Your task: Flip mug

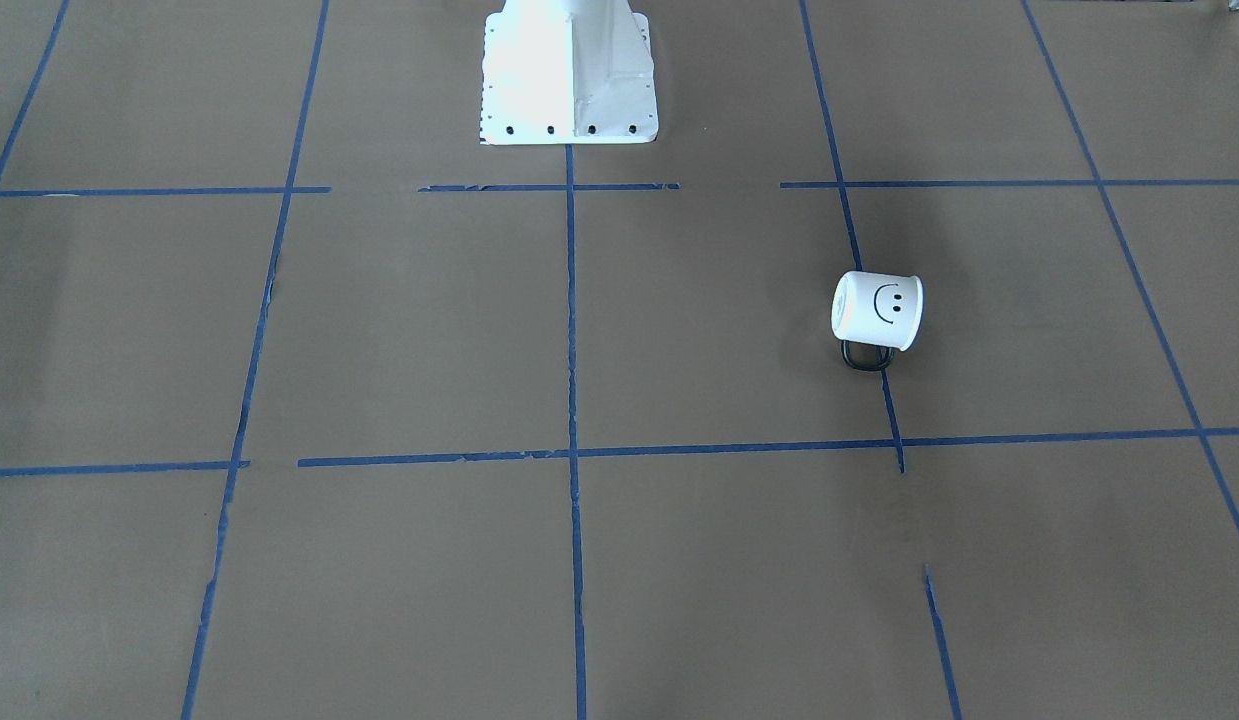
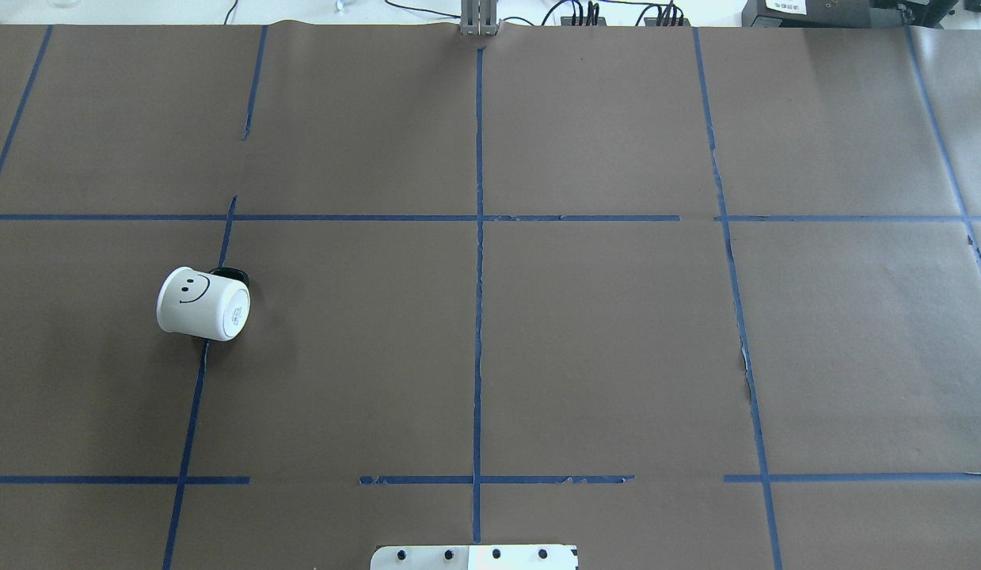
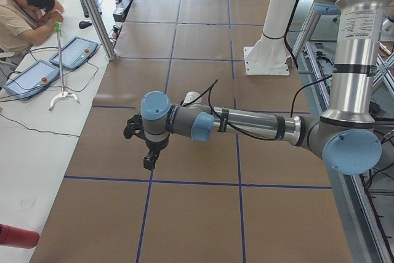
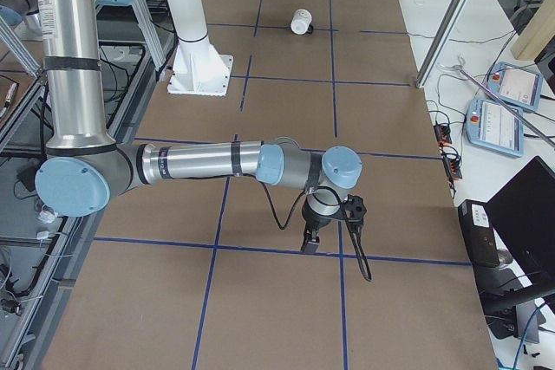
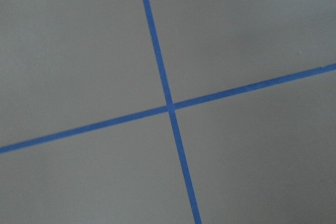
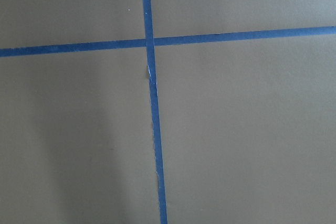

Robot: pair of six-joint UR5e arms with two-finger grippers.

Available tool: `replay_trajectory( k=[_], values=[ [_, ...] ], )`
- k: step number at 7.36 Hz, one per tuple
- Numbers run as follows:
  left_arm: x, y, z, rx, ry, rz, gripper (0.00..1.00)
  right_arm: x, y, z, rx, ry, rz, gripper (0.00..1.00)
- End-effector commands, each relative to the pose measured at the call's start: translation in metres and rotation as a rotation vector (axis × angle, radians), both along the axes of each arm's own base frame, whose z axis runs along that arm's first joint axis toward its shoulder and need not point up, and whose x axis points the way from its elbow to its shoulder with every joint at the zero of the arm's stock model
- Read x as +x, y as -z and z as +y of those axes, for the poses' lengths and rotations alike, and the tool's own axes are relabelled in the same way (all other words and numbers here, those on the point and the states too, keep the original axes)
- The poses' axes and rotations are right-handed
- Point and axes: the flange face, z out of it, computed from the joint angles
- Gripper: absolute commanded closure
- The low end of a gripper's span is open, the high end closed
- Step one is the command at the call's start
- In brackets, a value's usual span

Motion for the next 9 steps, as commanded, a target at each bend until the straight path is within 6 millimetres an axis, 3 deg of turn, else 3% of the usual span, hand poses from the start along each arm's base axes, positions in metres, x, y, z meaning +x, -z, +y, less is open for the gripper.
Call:
replay_trajectory(
  k=[1,2,3,4,6,8,9],
  values=[
    [0.010,0.003,0.001,0.044,-0.013,0.008,0.00,0.000,0.000,0.000,0.000,0.000,0.000,0.00],
    [0.015,0.003,0.001,0.003,0.018,0.023,0.00,0.000,0.000,0.000,0.000,0.000,0.000,0.00],
    [0.040,0.009,0.002,-0.063,0.043,0.076,0.00,0.000,0.000,0.000,0.000,0.000,0.000,0.00],
    [0.050,0.008,0.011,-0.064,0.090,0.110,0.00,0.000,0.000,0.000,0.000,0.000,0.000,0.00],
    [0.102,0.001,0.067,-0.051,0.179,0.279,0.00,0.000,0.000,0.000,0.000,0.000,0.000,0.00],
    [0.165,0.017,0.107,-0.083,0.213,0.453,0.00,0.000,0.000,0.000,0.000,0.000,0.000,0.00],
    [0.192,0.023,0.118,-0.110,0.254,0.510,0.00,0.000,0.000,0.000,0.000,0.000,0.000,0.00]
  ],
)
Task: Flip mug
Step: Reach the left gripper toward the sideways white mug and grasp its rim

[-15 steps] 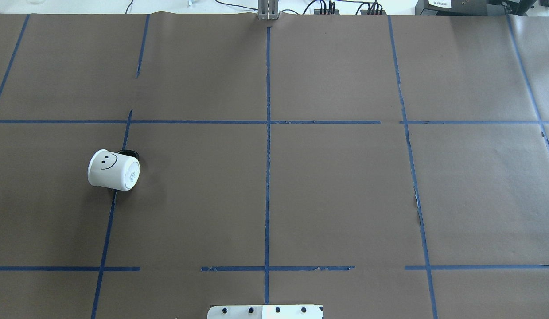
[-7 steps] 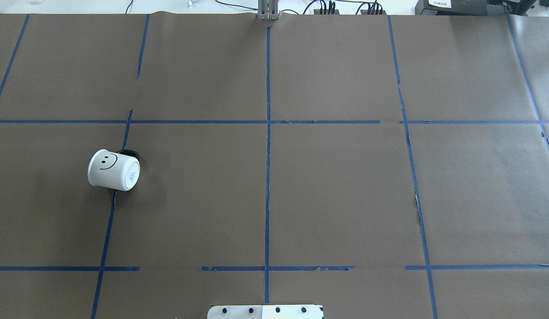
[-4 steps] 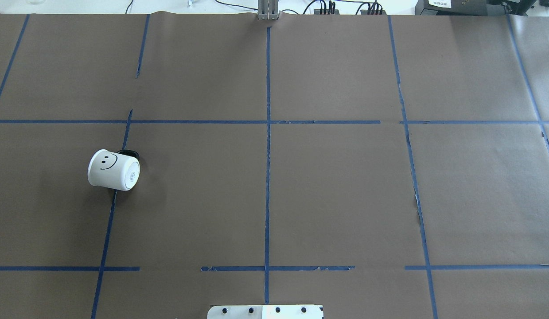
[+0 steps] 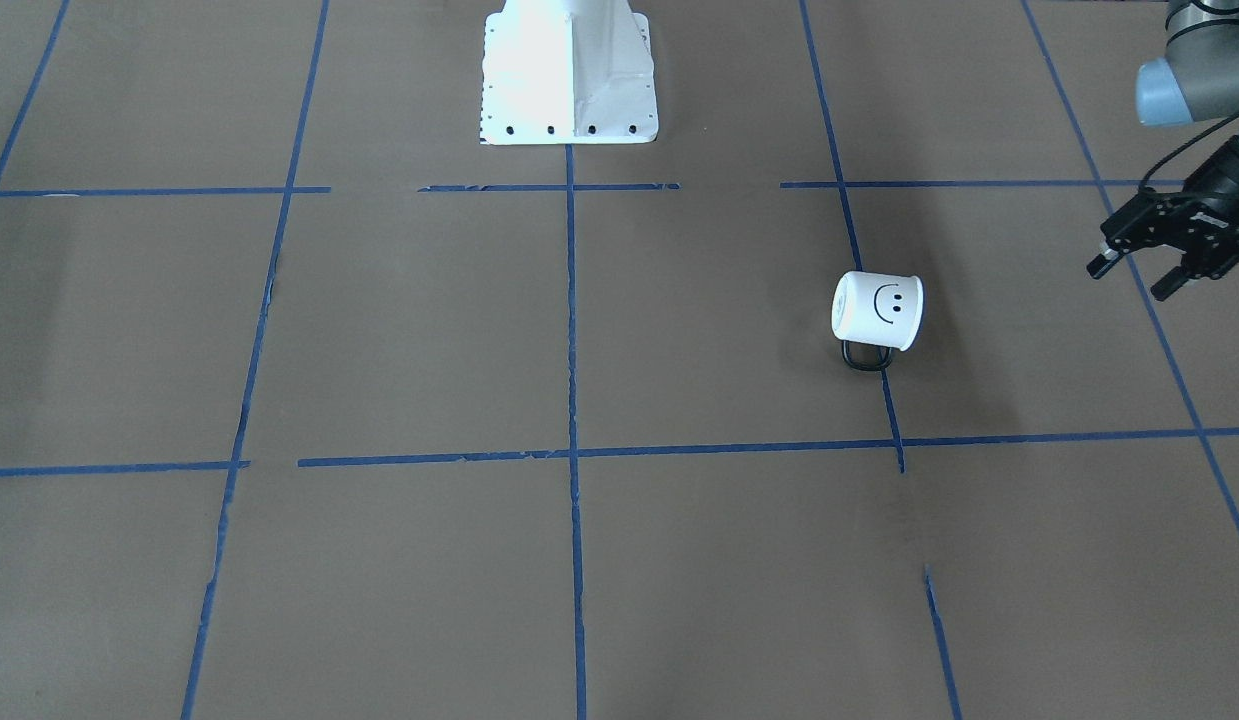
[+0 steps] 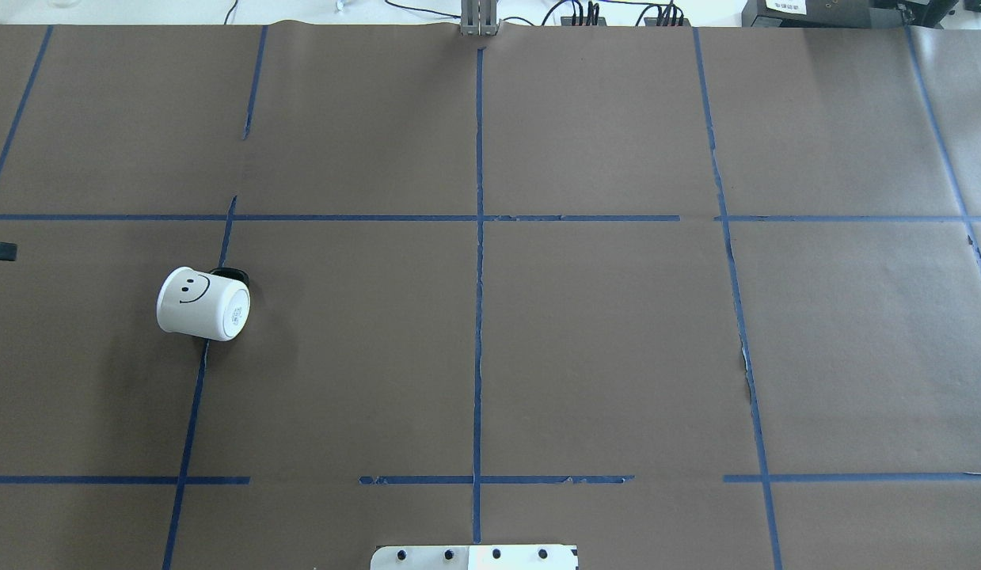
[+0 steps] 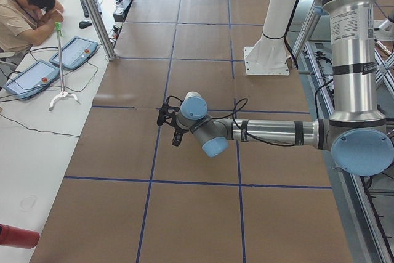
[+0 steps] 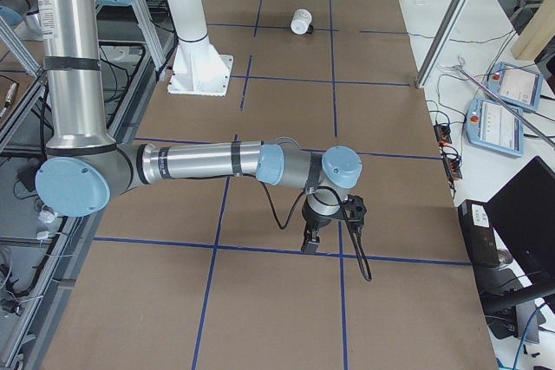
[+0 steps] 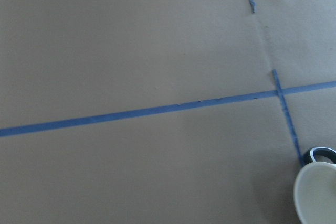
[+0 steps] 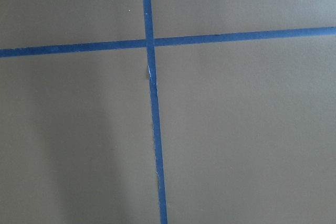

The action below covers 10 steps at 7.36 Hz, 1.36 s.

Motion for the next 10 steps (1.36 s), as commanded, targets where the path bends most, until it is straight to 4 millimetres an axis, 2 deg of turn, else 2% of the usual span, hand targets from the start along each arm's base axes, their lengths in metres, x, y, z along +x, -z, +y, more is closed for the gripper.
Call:
replay_trajectory(
  k=[1,2,3,5,7,10],
  values=[
    [0.050,0.006,0.036,-0.057,0.033,0.198,0.00,0.000,0.000,0.000,0.000,0.000,0.000,0.00],
    [0.054,-0.007,0.053,-0.015,0.013,0.299,0.00,0.000,0.000,0.000,0.000,0.000,0.000,0.00],
    [0.064,-0.007,0.054,-0.003,0.075,0.371,0.00,0.000,0.000,0.000,0.000,0.000,0.000,0.00],
    [0.113,0.008,0.042,-0.007,0.161,0.461,0.00,0.000,0.000,0.000,0.000,0.000,0.000,0.00],
    [0.152,0.003,0.016,-0.003,0.208,0.542,0.00,0.000,-0.001,0.000,-0.002,0.000,0.000,0.00],
    [0.175,0.019,0.023,-0.012,0.114,0.615,0.00,0.000,0.000,0.000,0.000,0.000,0.000,0.00]
  ],
)
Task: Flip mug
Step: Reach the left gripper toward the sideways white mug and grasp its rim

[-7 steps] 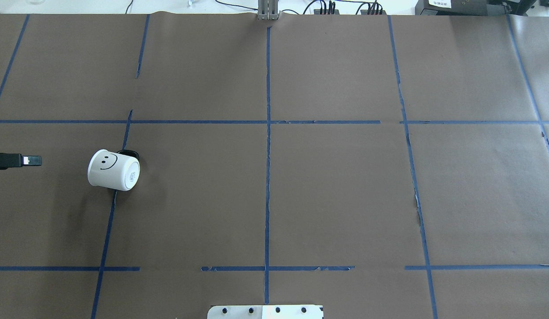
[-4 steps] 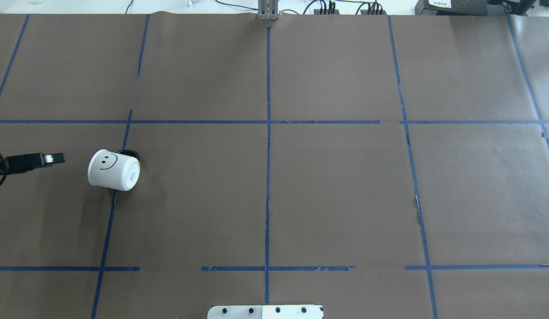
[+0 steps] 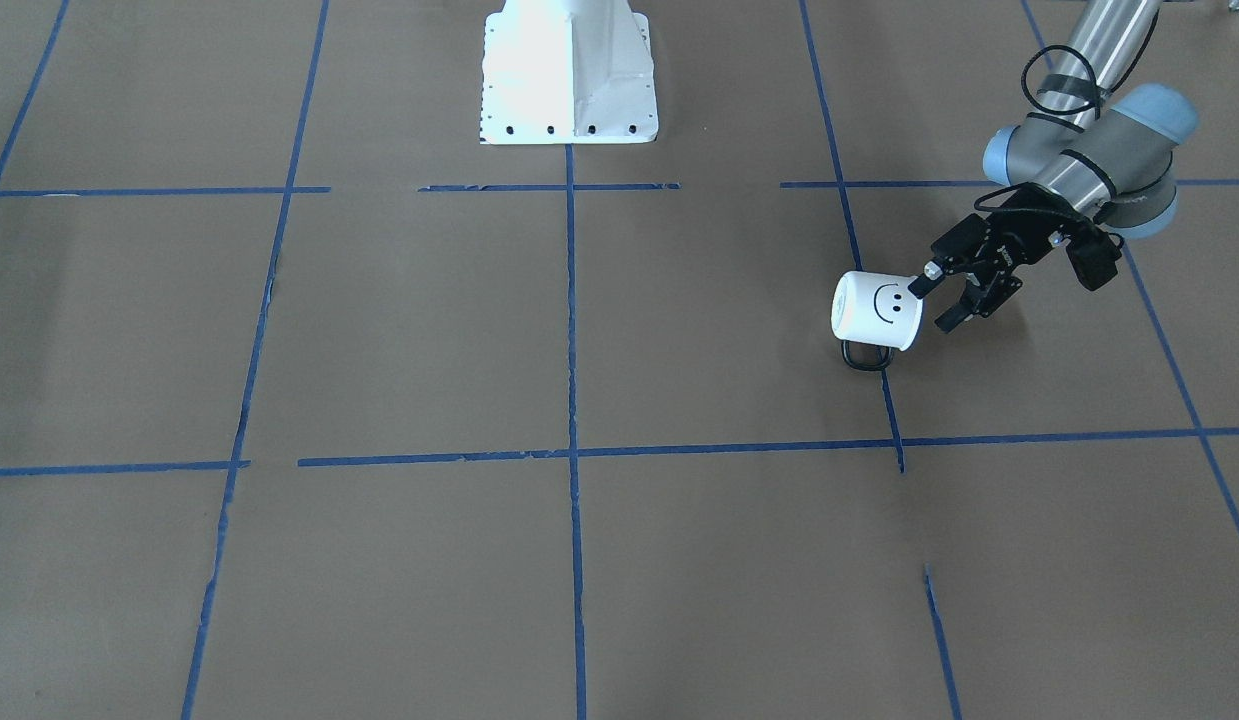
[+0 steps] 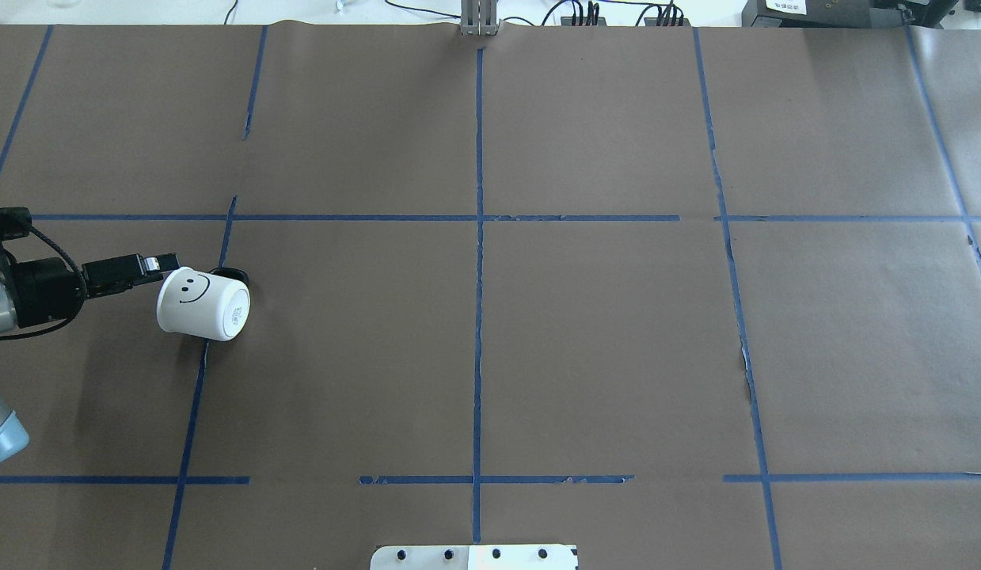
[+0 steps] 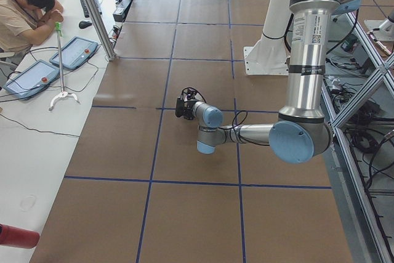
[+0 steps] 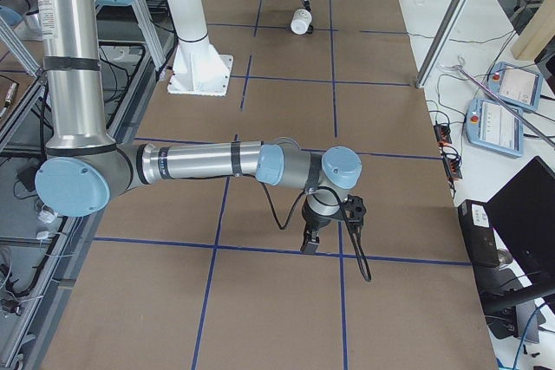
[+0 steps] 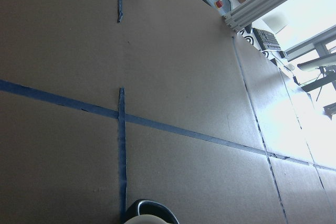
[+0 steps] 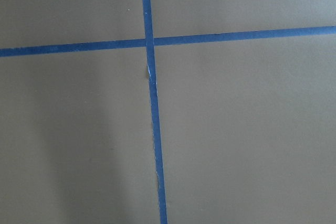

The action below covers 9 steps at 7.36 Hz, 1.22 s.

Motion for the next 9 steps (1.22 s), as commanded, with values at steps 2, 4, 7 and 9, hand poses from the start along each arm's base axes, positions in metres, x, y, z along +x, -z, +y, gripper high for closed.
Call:
replay_trajectory(
  k=[2,4,7,9],
  values=[
    [0.028,0.004,0.008,0.025,-0.076,0.060,0.00,0.000,0.000,0.000,0.000,0.000,0.000,0.00],
    [0.044,0.017,0.011,0.029,-0.165,0.082,0.64,0.000,-0.001,0.000,-0.001,0.000,0.000,0.00],
    [0.043,0.021,0.018,-0.012,-0.297,0.091,1.00,0.000,0.000,0.000,0.000,0.000,0.000,0.00],
    [0.046,0.061,-0.013,-0.045,-0.280,0.176,1.00,0.000,0.000,0.000,0.000,0.000,0.000,0.00]
  ],
)
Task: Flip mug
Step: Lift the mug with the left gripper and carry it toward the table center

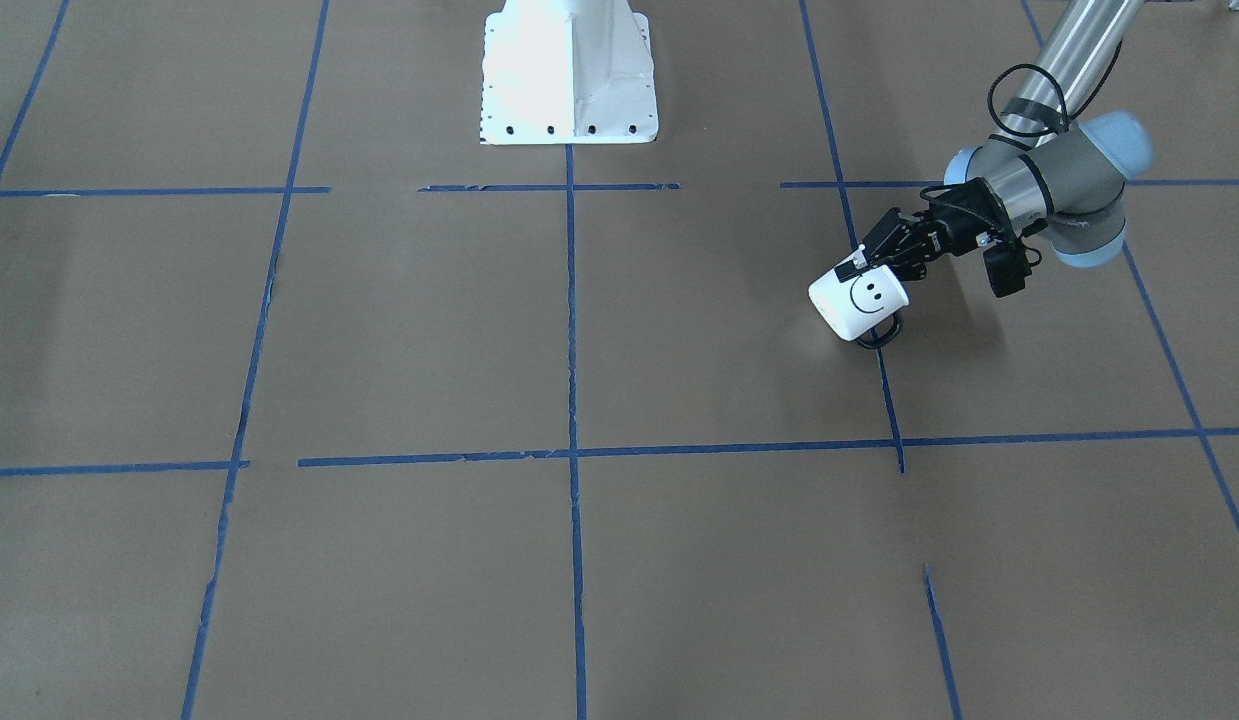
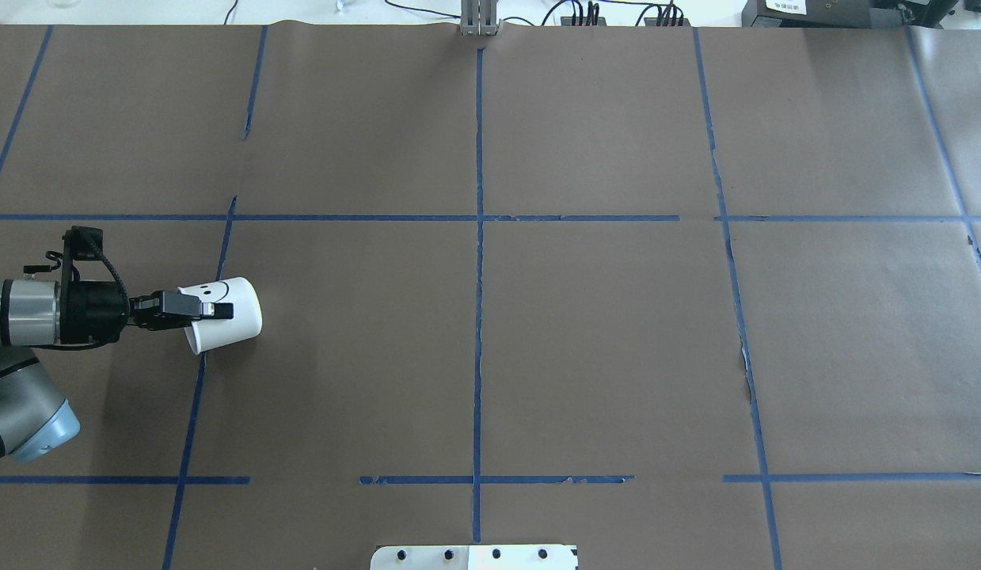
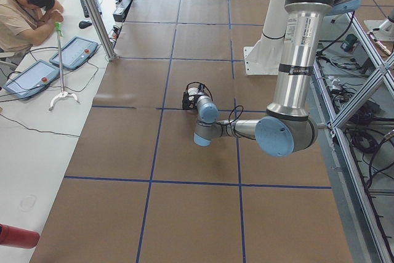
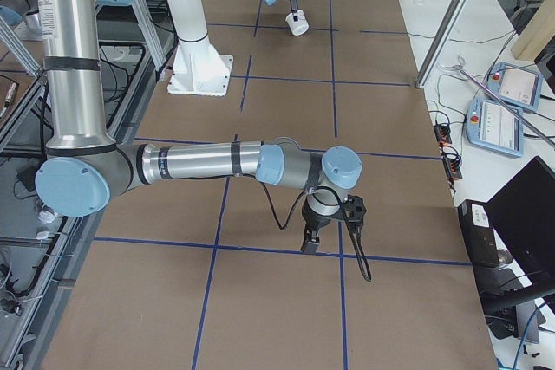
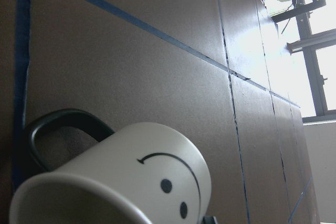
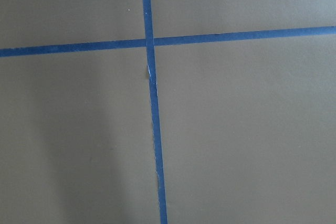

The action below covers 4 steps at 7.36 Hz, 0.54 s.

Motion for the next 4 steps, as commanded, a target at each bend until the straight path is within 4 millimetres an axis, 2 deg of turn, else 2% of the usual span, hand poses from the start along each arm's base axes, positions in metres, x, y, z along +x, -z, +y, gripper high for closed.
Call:
replay_trajectory(
  k=[1,2,3,4],
  values=[
    [0.004,0.050,-0.036,-0.045,0.012,0.090,1.00,0.000,0.000,0.000,0.000,0.000,0.000,0.00],
    [0.005,0.064,-0.045,-0.037,0.017,0.105,1.00,0.000,0.000,0.000,0.000,0.000,0.000,0.00],
    [0.016,0.079,-0.053,-0.071,-0.018,0.055,1.00,0.000,0.000,0.000,0.000,0.000,0.000,0.00],
    [0.020,0.109,-0.060,-0.126,-0.064,-0.031,1.00,0.000,0.000,0.000,0.000,0.000,0.000,0.00]
  ],
)
